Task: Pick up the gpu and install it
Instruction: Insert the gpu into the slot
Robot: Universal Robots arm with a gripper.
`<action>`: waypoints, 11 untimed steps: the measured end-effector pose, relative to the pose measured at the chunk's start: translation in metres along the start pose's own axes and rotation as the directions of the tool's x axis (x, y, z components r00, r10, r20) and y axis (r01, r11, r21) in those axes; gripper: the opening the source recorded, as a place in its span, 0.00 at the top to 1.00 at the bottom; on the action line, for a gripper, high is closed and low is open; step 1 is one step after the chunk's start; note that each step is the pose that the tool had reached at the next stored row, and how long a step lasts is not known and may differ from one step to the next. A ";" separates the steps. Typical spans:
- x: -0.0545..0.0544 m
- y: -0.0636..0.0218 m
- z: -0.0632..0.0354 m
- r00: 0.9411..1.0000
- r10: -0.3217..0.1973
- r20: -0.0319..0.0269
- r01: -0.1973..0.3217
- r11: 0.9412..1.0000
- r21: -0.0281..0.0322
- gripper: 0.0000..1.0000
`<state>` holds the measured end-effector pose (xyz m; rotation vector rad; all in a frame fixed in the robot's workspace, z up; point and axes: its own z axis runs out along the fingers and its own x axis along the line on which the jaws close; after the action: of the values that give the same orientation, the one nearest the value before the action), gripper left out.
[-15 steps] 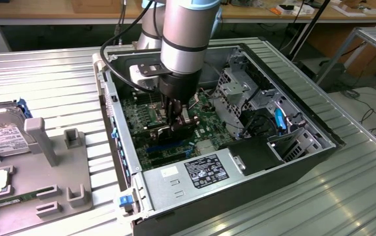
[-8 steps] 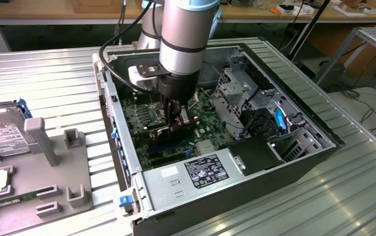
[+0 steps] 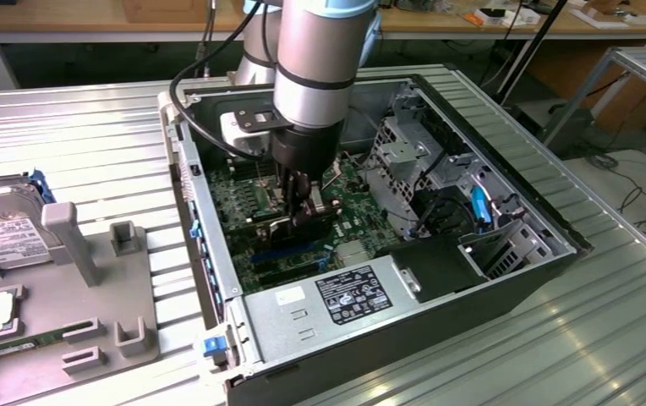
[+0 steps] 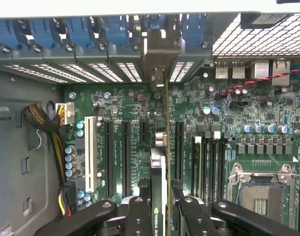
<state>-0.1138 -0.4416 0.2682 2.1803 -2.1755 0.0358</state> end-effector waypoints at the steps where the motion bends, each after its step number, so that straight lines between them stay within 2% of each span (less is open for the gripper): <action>1: 0.000 0.0000 -0.0001 1.000 0.003 0.000 -0.003 1.000 0.000 0.73; 9: 0.001 0.0000 0.0001 1.000 0.009 0.000 -0.009 1.000 -0.001 0.73; 11: 0.001 0.0000 0.0008 1.000 0.009 -0.001 -0.009 1.000 -0.001 0.73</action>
<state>-0.1137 -0.4426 0.2675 2.1697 -2.1842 0.0370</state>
